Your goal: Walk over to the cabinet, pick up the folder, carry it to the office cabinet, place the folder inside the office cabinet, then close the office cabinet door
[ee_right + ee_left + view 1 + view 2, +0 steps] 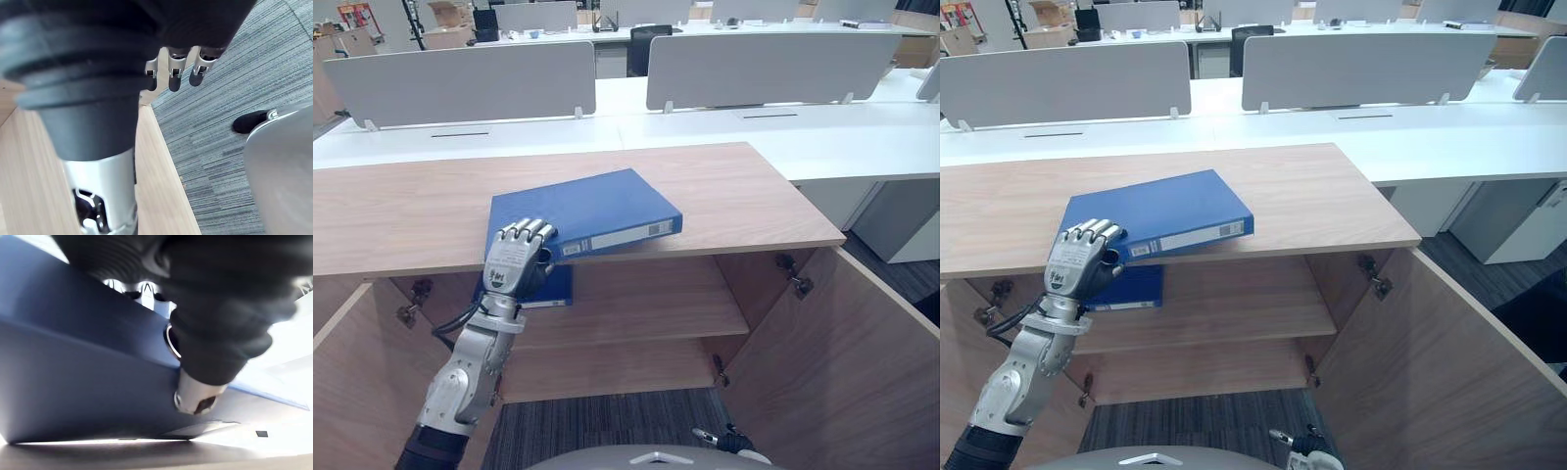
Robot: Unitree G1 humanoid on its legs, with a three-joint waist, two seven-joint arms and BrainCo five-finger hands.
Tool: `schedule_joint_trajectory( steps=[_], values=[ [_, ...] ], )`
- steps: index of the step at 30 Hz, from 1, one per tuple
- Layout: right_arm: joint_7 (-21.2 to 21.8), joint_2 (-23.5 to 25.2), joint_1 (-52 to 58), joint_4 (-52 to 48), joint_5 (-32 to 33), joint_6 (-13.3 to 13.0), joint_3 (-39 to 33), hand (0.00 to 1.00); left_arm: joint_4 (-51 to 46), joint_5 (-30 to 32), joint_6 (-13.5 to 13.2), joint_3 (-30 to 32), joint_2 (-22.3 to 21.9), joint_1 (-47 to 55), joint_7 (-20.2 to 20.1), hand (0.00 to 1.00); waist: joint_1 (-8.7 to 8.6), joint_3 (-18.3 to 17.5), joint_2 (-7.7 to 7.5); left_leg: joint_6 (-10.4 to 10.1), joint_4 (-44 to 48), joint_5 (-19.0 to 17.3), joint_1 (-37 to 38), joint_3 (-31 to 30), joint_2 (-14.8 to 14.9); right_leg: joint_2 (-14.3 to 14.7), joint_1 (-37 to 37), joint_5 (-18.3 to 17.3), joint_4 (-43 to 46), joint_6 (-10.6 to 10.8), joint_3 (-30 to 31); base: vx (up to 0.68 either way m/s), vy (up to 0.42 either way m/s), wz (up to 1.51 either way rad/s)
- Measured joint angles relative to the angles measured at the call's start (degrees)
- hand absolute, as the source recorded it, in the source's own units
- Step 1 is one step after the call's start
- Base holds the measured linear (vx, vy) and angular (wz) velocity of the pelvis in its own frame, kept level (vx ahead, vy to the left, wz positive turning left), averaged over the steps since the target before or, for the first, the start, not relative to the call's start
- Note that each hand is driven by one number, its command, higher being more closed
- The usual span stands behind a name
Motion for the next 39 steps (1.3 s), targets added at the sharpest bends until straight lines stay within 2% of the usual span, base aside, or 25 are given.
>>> schedule_joint_trajectory(
  steps=[4, 8, 10, 16, 21, 23, 28, 33, 39],
  values=[
    [-0.2, 0.0, 0.1, -0.2, 0.0, -0.8, 1.1, 0.00, -3.1, -4.6, -1.0, -1.0, -0.7, 0.0, 1.1, 1.00, -0.08, -0.2, -0.28, 0.1, 0.4, 0.1, -0.7, 0.1, -0.1, 0.0, -1.0, 0.1, 0.7, 0.0, 0.4, -0.01, -0.010, -0.03],
    [-0.5, -0.1, 0.3, -1.9, 0.4, -0.9, 3.5, 0.00, -7.4, -10.2, -2.5, -3.7, -4.9, 0.0, 1.3, 1.00, 0.48, -0.2, -0.44, 0.2, 0.4, 0.1, -0.8, 0.0, -0.1, 0.0, -2.0, 0.2, 1.3, 0.1, 1.7, -0.02, -0.008, -0.12],
    [-0.6, 0.4, 0.4, -2.6, 1.4, -1.1, 5.0, 0.00, -9.0, -12.8, -3.3, -4.5, -6.5, 0.0, 1.8, 1.00, 0.16, -0.2, -0.43, 0.2, 0.4, 0.1, -0.8, 0.0, -0.1, 0.1, -2.2, 0.2, 1.6, 0.1, 1.9, -0.04, -0.016, -0.07],
    [-1.5, 1.1, 1.4, -7.3, 2.2, -2.2, 7.2, 0.00, -13.0, -23.4, -5.2, -4.8, -11.3, 0.3, 4.0, 1.00, 0.26, -0.2, -0.19, 0.2, 0.3, 0.1, -1.0, -0.1, -0.1, 0.2, -3.7, -0.2, 2.7, -0.2, 3.2, -0.05, -0.014, -0.08],
    [-1.9, 3.3, 5.2, -22.3, 5.9, -3.9, 7.6, 0.00, -16.9, -32.9, -5.8, -4.6, -15.7, 3.0, 6.2, 1.00, 0.16, 0.0, -0.38, 0.3, 0.3, 0.2, -1.3, -0.1, -0.2, 0.2, -4.1, 0.1, 2.9, 0.2, 3.2, -0.02, -0.007, 0.00],
    [-1.9, 4.5, 6.4, -31.3, 8.1, -5.7, 7.9, 0.00, -18.6, -38.6, -6.2, -4.4, -17.6, 4.4, 7.3, 1.00, 0.26, 0.1, -0.58, 0.4, 0.4, 0.1, -1.4, 0.1, -0.1, 0.3, -4.4, 0.1, 2.8, 0.2, 3.4, -0.01, -0.014, -0.05],
    [-2.1, 7.2, 8.9, -50.7, 9.0, -9.8, 9.3, 0.00, -19.0, -45.4, -7.6, -2.5, -20.1, 7.3, 8.6, 1.00, 0.35, 0.2, -0.82, 0.5, 0.4, -0.3, -1.6, 1.3, -0.1, 0.4, -5.0, 0.4, 2.8, 0.4, 4.4, 0.01, -0.009, -0.11],
    [-3.1, 8.9, 10.1, -62.4, 11.1, -12.3, 9.3, 0.00, -19.0, -49.7, -7.6, -2.4, -20.3, 9.2, 8.5, 1.00, 0.05, 0.8, -1.77, 0.4, 0.4, -0.8, -1.6, 1.6, -0.1, 0.4, -5.0, 0.5, 2.5, 0.4, 4.7, 0.01, -0.007, -0.03],
    [-3.2, 9.0, 10.8, -73.7, 11.2, -15.2, 8.6, 0.00, -19.0, -50.9, -7.7, -2.2, -21.5, 9.8, 7.6, 1.00, -0.01, 1.1, -1.45, 0.5, 0.4, -1.5, -1.2, 2.7, -0.2, 0.4, -5.1, 0.5, 2.3, 0.5, 5.7, 0.01, -0.012, -0.08]
  ],
)
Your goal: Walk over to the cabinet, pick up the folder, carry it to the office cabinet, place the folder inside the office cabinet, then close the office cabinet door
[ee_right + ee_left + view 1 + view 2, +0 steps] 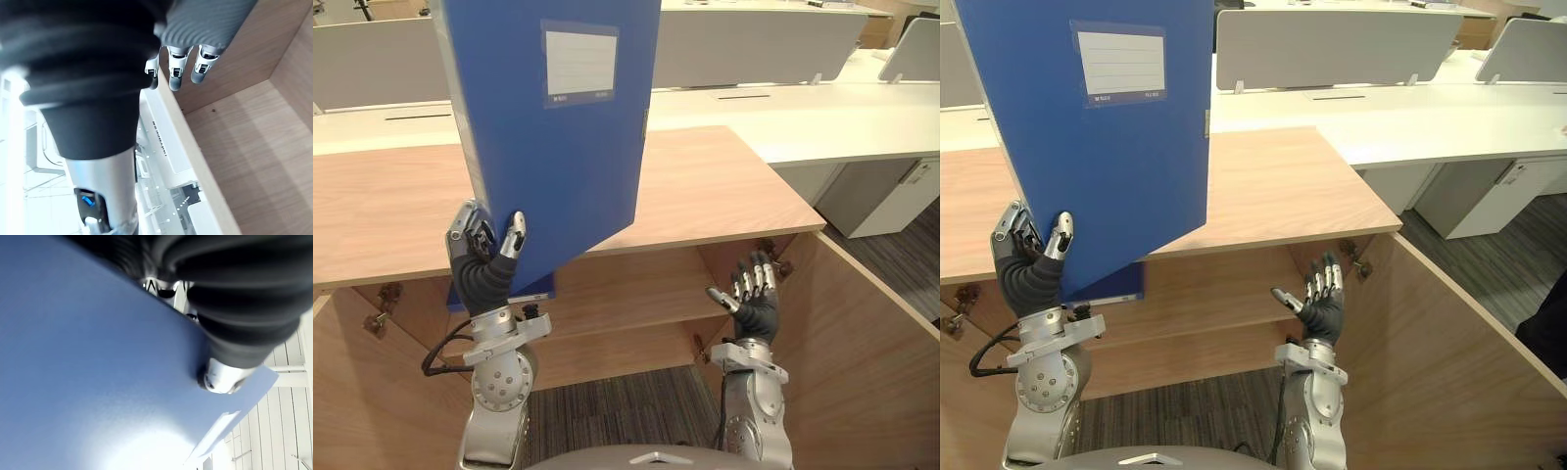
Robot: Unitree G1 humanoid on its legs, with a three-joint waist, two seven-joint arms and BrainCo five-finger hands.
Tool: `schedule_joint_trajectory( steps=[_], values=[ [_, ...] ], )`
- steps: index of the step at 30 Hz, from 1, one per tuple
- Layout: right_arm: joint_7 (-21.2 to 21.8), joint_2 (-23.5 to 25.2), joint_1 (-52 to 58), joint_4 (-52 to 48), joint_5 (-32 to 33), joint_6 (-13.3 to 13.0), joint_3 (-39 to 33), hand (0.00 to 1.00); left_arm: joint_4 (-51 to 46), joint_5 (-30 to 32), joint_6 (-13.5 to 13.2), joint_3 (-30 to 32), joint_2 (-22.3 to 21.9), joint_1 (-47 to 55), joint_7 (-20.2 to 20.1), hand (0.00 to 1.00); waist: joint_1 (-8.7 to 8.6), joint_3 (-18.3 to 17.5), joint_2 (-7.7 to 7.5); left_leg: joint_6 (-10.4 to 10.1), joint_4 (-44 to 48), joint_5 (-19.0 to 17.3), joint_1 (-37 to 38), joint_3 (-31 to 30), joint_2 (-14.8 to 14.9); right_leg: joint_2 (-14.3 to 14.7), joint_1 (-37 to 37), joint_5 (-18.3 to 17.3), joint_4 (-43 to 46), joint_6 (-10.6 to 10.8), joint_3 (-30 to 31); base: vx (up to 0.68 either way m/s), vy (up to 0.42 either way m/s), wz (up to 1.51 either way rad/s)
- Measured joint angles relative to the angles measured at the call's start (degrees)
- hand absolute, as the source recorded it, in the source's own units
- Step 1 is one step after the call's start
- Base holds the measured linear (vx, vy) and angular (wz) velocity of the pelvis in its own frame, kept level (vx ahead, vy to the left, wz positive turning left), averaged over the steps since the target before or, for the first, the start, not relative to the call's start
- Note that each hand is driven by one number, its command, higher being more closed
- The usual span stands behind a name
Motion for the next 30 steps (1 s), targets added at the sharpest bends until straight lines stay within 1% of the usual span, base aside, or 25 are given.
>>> schedule_joint_trajectory(
  steps=[4, 5, 8, 10, 13, 18, 24, 26, 29, 30],
  values=[
    [0.0, 0.0, -0.3, -3.8, -0.2, -0.9, -0.1, 0.00, 0.2, -0.1, 0.0, 0.0, -0.2, -0.1, -0.9, 1.00, -0.18, 0.0, 0.10, 0.0, 0.0, -0.2, -0.3, 0.2, -0.1, 0.0, -0.4, 0.1, 0.0, 0.2, 0.4, -0.01, -0.017, -0.04],
    [0.0, 0.0, -0.8, -5.0, -0.2, -1.0, -0.5, 0.00, 0.3, -0.2, 0.0, 0.0, -0.2, -0.2, -1.7, 1.00, -0.25, 0.0, 0.11, 0.0, 0.0, -0.2, -0.5, 0.2, -0.1, 0.0, -0.6, 0.2, 0.0, 0.3, 0.5, 0.00, 0.000, 0.00],
    [0.0, -0.5, -4.6, -5.2, -0.2, -2.0, -1.4, 0.00, 0.8, -1.0, -0.1, 0.4, -0.2, -0.4, -2.9, 1.00, -0.38, 0.0, 0.11, 0.0, 0.0, -0.2, -0.5, 0.2, -0.2, 0.0, -0.6, 0.2, 0.0, 0.4, 0.6, 0.00, 0.000, 0.00],
    [0.0, -0.6, -6.8, -5.2, -0.2, -2.0, -1.5, 0.00, 1.2, -1.1, -0.2, 0.5, -0.1, -0.5, -3.3, 1.00, -0.30, 0.0, 0.12, 0.0, 0.0, -0.2, -0.5, 0.2, -0.2, -0.1, -0.5, 0.3, 0.0, 0.5, 0.6, -0.02, -0.017, 0.00],
    [0.2, -2.2, -9.6, -5.2, 0.0, -2.2, -1.5, 0.00, 3.4, -1.1, -0.9, 0.5, 0.0, -1.3, -4.5, 1.00, -0.04, 0.1, 0.22, 0.1, 0.0, -0.1, -0.6, 0.0, -0.2, -0.2, -0.4, 0.4, -0.1, 0.6, 0.6, 0.00, 0.000, 0.00],
    [1.5, -4.6, -12.5, -5.2, 0.2, -2.2, -1.1, 0.00, 5.2, -2.2, -1.5, -0.2, 0.7, -2.3, -6.5, 1.00, 0.13, 0.2, 0.35, 0.2, 0.0, -0.1, -0.9, -0.4, -0.4, -0.4, -0.4, 0.5, -0.2, 0.8, 0.4, -0.03, -0.026, 0.04],
    [4.4, -8.5, -15.3, -4.0, 4.6, -1.8, -0.1, 0.00, 5.9, -3.3, -2.1, -2.8, 2.1, -3.2, -9.5, 1.00, -0.09, 0.3, 0.51, 0.6, 0.0, 0.2, -1.7, -1.6, -0.9, -1.0, -0.4, 0.9, -0.5, 1.3, -0.4, -0.02, -0.022, 0.11],
    [5.3, -9.0, -16.6, -2.4, 5.6, -1.7, 1.0, 0.00, 6.7, -3.3, -2.2, -3.3, 2.2, -3.3, -10.4, 1.00, -0.12, 0.3, 0.49, 0.7, 0.0, 0.3, -1.7, -1.6, -1.0, -1.1, -0.4, 1.1, -0.5, 1.5, -0.3, -0.02, -0.005, 0.00],
    [6.8, -9.8, -17.9, 0.2, 6.9, -1.1, 2.1, 0.00, 7.7, -3.4, -2.2, -4.2, 3.4, -3.8, -11.4, 1.00, 0.03, 0.3, 0.48, 0.9, 0.0, 0.3, -1.9, -1.8, -1.4, -1.4, -0.4, 1.2, -0.6, 1.7, -0.4, -0.05, -0.012, 0.03],
    [7.0, -10.7, -17.9, 0.6, 8.1, -0.4, 2.7, 0.00, 7.7, -3.4, -2.2, -4.7, 4.0, -4.0, -11.7, 1.00, 0.22, 0.3, 0.47, 1.1, 0.0, 0.4, -2.0, -1.9, -1.5, -1.6, -0.4, 1.2, -0.6, 1.7, -0.5, -0.05, -0.013, 0.05]
  ],
)
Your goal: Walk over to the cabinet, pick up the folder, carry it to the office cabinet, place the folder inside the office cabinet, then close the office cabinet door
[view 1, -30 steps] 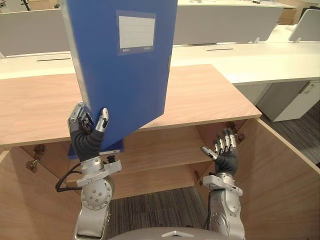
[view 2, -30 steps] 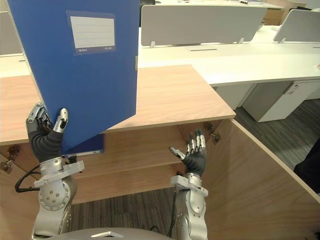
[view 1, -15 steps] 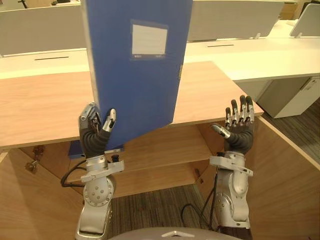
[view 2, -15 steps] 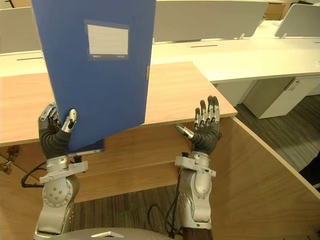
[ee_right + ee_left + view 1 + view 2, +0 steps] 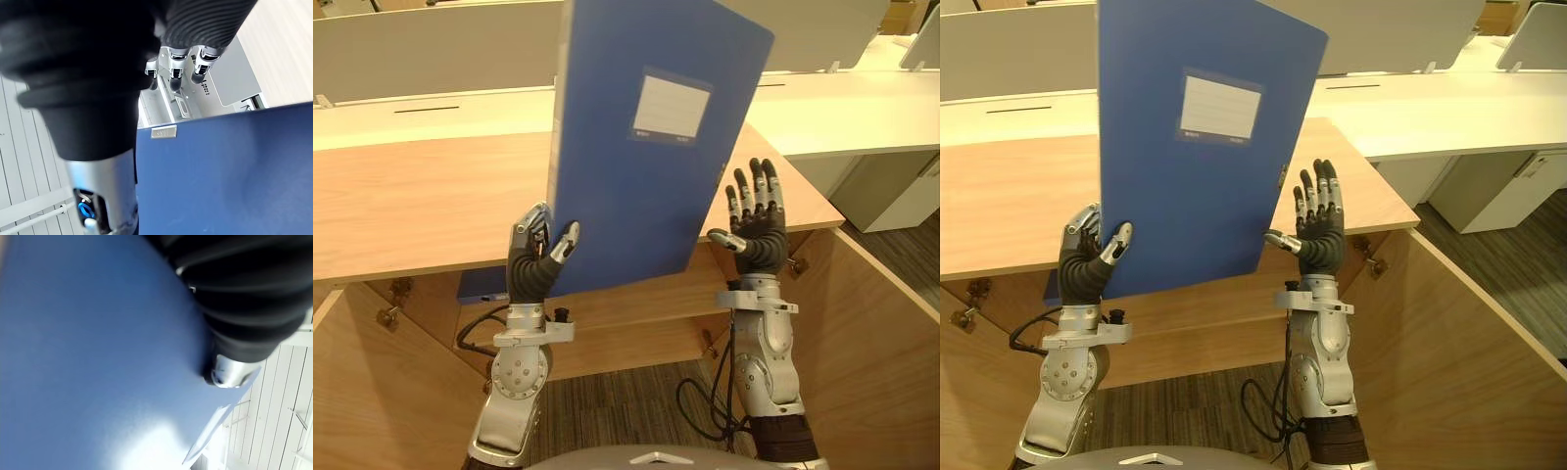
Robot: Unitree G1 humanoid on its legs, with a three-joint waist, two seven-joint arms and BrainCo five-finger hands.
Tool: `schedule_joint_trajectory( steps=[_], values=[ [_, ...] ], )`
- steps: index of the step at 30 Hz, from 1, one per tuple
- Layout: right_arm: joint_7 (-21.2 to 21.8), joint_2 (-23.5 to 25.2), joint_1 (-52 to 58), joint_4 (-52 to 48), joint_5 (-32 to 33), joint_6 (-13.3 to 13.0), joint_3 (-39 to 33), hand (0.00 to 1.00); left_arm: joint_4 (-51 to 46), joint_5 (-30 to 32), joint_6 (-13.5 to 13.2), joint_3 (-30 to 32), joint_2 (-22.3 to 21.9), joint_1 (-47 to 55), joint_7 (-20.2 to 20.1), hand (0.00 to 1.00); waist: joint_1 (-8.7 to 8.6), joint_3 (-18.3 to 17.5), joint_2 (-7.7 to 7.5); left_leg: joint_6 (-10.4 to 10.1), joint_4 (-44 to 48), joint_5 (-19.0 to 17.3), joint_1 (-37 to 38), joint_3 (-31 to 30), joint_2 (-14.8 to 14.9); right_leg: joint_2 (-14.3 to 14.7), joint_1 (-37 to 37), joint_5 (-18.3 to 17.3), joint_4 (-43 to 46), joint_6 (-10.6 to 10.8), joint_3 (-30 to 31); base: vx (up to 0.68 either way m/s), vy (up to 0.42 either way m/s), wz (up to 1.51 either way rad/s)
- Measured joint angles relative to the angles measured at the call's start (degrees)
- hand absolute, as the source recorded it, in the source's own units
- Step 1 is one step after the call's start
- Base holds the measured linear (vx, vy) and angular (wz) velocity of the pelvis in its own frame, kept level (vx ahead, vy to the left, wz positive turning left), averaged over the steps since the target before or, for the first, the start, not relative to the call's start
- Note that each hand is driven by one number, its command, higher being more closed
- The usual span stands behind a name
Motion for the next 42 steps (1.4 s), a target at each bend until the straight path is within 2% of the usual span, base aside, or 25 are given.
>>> schedule_joint_trajectory(
  steps=[7, 10, 11, 12, 15, 20, 29, 30, 36, 38, 42],
  values=[
    [2.7, -0.9, -3.1, 5.6, 3.7, 1.3, 1.2, 0.00, 0.0, -1.4, -0.1, -2.0, 0.3, -1.6, -2.0, 1.00, 0.13, 0.0, 0.00, 0.7, 0.0, 0.5, -0.7, -0.7, -0.5, -0.5, -0.3, 0.9, -0.3, 0.0, -0.4, -0.05, -0.016, 0.05],
    [4.5, -2.8, -4.4, 8.2, 5.8, 1.4, 2.8, 0.00, 0.0, -1.6, -0.2, -2.2, 0.8, -1.7, -2.4, 1.00, 0.14, 0.0, -0.01, 0.8, 0.0, 0.7, -0.8, -0.7, -0.7, -0.7, -0.3, 1.1, -0.5, 0.0, -0.4, -0.05, -0.014, 0.01],
    [5.1, -2.9, -4.6, 8.6, 7.3, 2.2, 3.2, 0.00, 0.0, -1.7, -0.2, -2.2, 1.3, -1.7, -2.6, 1.00, 0.26, 0.0, -0.01, 0.8, 0.0, 0.8, -0.9, -0.7, -0.8, -0.8, -0.3, 1.1, -0.6, 0.0, -0.4, -0.05, -0.018, 0.01],
    [5.7, -2.9, -4.6, 8.8, 7.8, 2.5, 3.2, 1.00, 0.0, -1.7, -0.2, -2.1, 1.5, -1.7, -2.7, 1.00, 0.35, 0.0, -0.01, 0.8, -0.1, 0.8, -0.9, -0.8, -0.8, -0.8, -0.3, 1.1, -0.7, 0.0, -0.4, -0.06, -0.028, 0.02],
    [7.9, -4.4, -5.3, 11.1, 11.4, 3.7, 4.2, 1.00, 0.0, -1.7, -0.2, -2.1, 2.1, -1.7, -3.6, 1.00, 0.46, 0.0, -0.03, 0.9, -0.3, 1.2, -1.2, -0.9, -1.0, -0.9, -0.4, 1.1, -0.9, 0.0, -0.4, -0.05, -0.024, 0.03],
    [11.0, -6.6, -6.7, 12.5, 13.8, 4.7, 5.6, 1.00, 0.0, -2.9, -0.2, -1.9, 2.6, -1.7, -3.7, 1.00, 0.56, 0.0, -0.07, 1.0, -0.3, 1.7, -1.8, -1.0, -1.1, -1.0, -1.1, 1.3, -1.1, -0.1, -0.5, -0.04, -0.018, 0.01],
    [12.0, -3.7, -6.3, 12.5, 14.2, 4.6, 5.4, 1.00, 0.0, -3.2, -0.3, 1.4, 2.7, -1.7, -4.1, 1.00, 0.46, -0.2, -0.34, 1.2, 0.0, 2.2, -1.8, -1.2, -1.1, -1.0, -1.1, 1.4, -1.0, -0.2, -0.7, -0.02, -0.013, 0.01],
    [12.0, -3.5, -6.3, 12.5, 14.1, 4.6, 5.3, 1.00, 0.0, -3.2, -0.3, 1.5, 2.8, -1.7, -4.1, 0.00, 0.48, -0.2, -0.36, 1.2, 0.0, 2.3, -1.8, -1.2, -1.1, -1.0, -1.1, 1.4, -1.1, -0.2, -0.7, -0.03, -0.012, 0.01],
    [11.7, 1.1, -3.5, 10.3, 12.7, 4.5, 4.8, 1.00, 0.0, -3.2, -2.0, 5.6, 1.2, -1.7, -2.8, 0.00, 0.48, -0.4, -1.00, 1.4, 0.0, 2.6, -1.7, -2.0, -1.4, -1.3, -0.6, 1.5, -1.1, -0.1, -1.5, -0.03, -0.013, 0.07],
    [10.5, 3.3, -2.9, 10.0, 11.8, 4.3, 4.0, 1.00, 0.0, -3.2, -2.3, 8.4, -0.4, -1.6, -1.2, 0.00, 0.23, -0.4, -1.39, 1.5, 0.0, 2.8, -1.7, -2.6, -1.5, -1.4, -0.3, 1.5, -1.2, -0.1, -2.1, -0.03, -0.012, 0.14],
    [9.7, 6.0, -0.9, 7.3, 10.8, 3.7, 1.9, 1.00, 2.0, -3.2, -2.6, 15.4, -1.6, 0.3, 1.7, 0.00, 0.86, -0.5, -1.75, 1.4, -0.4, 2.8, -1.7, -2.9, -1.6, -1.6, -0.2, 1.3, -1.4, -0.3, -2.3, -0.04, -0.008, 0.04]
  ],
)
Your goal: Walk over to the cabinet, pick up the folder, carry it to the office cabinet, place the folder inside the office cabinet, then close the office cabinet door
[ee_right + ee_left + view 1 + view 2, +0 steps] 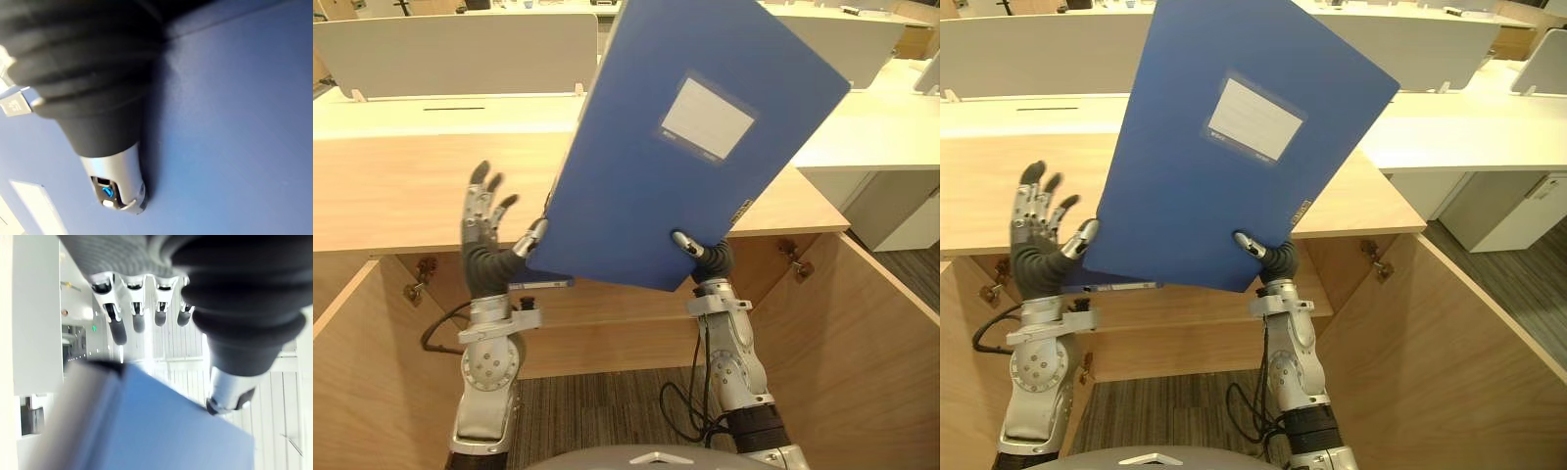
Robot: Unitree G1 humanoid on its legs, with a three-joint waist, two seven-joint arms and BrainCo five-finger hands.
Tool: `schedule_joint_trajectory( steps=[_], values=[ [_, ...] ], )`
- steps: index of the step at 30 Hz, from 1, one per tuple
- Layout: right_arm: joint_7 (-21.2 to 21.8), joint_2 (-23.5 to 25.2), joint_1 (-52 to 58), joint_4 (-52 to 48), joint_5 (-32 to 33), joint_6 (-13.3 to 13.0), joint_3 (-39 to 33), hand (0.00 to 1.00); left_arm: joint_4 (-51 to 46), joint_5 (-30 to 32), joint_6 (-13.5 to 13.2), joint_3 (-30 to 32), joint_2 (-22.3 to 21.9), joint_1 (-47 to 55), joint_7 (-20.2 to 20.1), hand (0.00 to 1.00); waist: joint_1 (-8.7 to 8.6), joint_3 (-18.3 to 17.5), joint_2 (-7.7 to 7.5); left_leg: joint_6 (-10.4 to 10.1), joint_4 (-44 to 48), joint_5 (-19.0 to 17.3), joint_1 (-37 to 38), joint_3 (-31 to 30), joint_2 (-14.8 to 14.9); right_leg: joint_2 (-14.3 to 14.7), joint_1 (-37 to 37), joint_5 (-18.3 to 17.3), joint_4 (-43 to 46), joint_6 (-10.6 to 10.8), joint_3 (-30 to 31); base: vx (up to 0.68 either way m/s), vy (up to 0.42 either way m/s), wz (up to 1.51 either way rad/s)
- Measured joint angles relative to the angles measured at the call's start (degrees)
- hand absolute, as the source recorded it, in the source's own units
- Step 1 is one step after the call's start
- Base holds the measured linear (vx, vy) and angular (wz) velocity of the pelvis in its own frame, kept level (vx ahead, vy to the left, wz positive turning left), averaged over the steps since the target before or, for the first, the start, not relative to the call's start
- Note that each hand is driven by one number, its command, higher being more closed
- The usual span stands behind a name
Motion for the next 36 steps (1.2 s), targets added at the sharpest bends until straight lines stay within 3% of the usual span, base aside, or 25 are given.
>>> schedule_joint_trajectory(
  steps=[5, 12, 17, 21, 29, 36],
  values=[
    [-1.8, 1.6, 2.0, -4.2, -2.1, -2.3, -4.2, 1.00, 4.4, -1.4, 0.5, 8.6, -2.9, 5.0, 2.5, 0.00, 0.01, -0.2, -0.29, 0.0, 0.0, 0.0, 0.0, -0.4, -0.2, -0.2, 0.2, 0.0, 0.0, 0.1, -0.4, 0.00, 0.001, 0.05],
    [-4.1, 2.5, 5.7, -4.4, -6.8, -2.3, -6.2, 1.00, 10.3, -4.1, 2.1, 11.7, -6.1, 10.3, 2.0, 0.00, 0.27, -0.2, -0.41, 0.0, 0.0, 0.1, -0.5, -1.6, -0.4, -0.6, 0.4, -0.4, 0.1, 0.1, -1.7, 0.00, -0.003, 0.08],
    [-5.6, 2.8, 7.9, -8.8, -11.2, -1.7, -6.0, 1.00, 20.3, -6.3, 4.3, 11.7, -7.3, 12.9, -1.4, 0.00, 0.56, -0.3, -0.43, 0.1, 0.0, 0.2, -0.9, -2.7, -0.5, -0.7, 0.7, -0.3, 0.2, 0.4, -3.0, 0.01, -0.006, 0.11],
    [-6.2, 2.7, 8.9, -8.8, -14.0, -0.7, -4.3, 1.00, 33.7, -7.4, 7.7, 11.8, -7.5, 13.9, -4.3, 0.00, 0.98, -0.3, -0.50, 0.1, 0.0, 0.1, -0.8, -2.9, -0.4, -0.7, 0.8, -0.5, 0.2, 0.4, -3.2, 0.00, -0.005, 0.03],
    [-6.1, 1.1, 9.7, -7.5, -17.9, 0.0, 1.9, 1.00, 58.4, -6.7, 10.6, 14.7, -5.7, 10.4, -6.2, 0.00, 1.05, -0.2, -0.64, -0.2, 0.0, 0.1, -0.8, -2.8, -0.2, -0.7, 0.8, -0.4, 0.3, 0.4, -2.9, 0.00, 0.000, 0.00],
    [-5.9, -2.9, 7.9, -0.2, -22.2, 0.3, 6.3, 1.00, 69.8, -4.6, 11.1, 13.9, -0.3, 5.7, -7.2, 0.00, 1.12, 0.9, -0.62, -0.7, 0.0, 0.0, -1.1, -2.7, -0.1, -0.4, 0.8, -0.2, -0.8, -0.2, -2.9, -0.02, -0.003, -0.01]
  ],
)
